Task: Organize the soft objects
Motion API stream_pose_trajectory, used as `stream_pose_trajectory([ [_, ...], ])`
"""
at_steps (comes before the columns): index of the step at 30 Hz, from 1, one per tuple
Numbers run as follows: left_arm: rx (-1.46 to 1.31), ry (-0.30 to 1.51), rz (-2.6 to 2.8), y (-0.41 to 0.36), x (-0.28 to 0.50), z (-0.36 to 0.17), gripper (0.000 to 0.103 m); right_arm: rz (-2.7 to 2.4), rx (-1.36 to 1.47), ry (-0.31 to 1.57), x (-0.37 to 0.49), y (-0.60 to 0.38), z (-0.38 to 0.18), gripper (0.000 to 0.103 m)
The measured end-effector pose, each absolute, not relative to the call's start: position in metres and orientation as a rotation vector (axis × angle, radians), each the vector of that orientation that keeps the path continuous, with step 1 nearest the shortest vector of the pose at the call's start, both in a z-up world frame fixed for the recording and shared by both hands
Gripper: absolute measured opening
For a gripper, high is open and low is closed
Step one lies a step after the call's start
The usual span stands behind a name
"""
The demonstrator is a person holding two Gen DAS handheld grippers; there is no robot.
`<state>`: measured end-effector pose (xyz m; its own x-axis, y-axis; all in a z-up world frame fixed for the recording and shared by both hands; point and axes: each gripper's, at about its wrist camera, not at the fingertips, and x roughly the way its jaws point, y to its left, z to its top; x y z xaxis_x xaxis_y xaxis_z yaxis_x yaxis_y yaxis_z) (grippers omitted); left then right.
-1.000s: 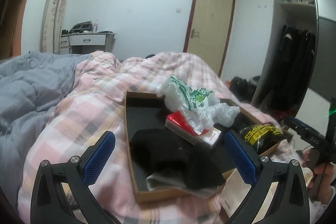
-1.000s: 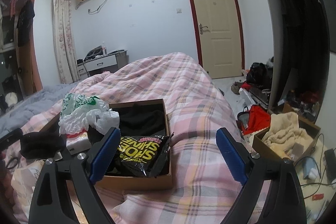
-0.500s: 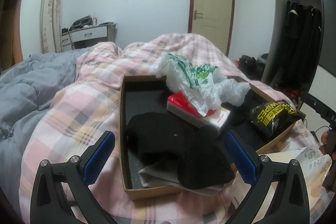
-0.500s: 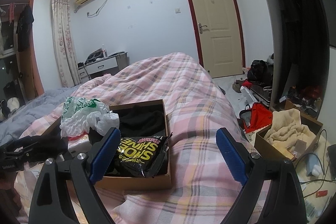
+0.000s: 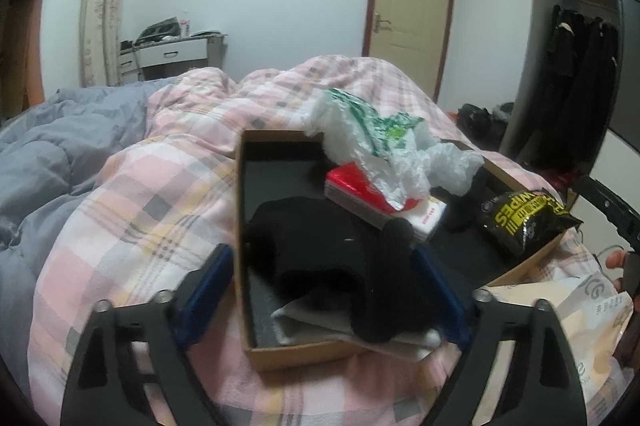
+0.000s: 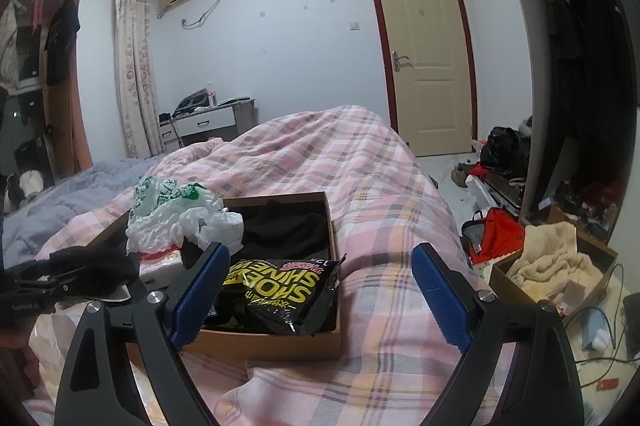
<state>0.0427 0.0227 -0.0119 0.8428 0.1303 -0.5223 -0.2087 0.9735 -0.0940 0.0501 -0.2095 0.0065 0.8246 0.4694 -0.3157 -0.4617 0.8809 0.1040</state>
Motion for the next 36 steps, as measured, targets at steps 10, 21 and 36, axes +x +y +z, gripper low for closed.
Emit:
stream_pose_trajectory([
  [10, -0.307, 0.475, 0.208, 0.055, 0.022, -0.014, 0.025, 0.499, 0.039, 0.337, 0.048, -0.210, 0.007, 0.092],
  [21, -0.254, 0.323, 0.144, 0.040, -0.004, 0.000, 0.009, 0.522, -0.057, 0.180, 0.011, -0.199, 0.019, 0.103],
  [36, -0.215, 0.214, 0.025, 0.035, -0.029, 0.021, 0.009, 0.544, -0.021, 0.311, 0.035, -0.201, 0.009, 0.103],
])
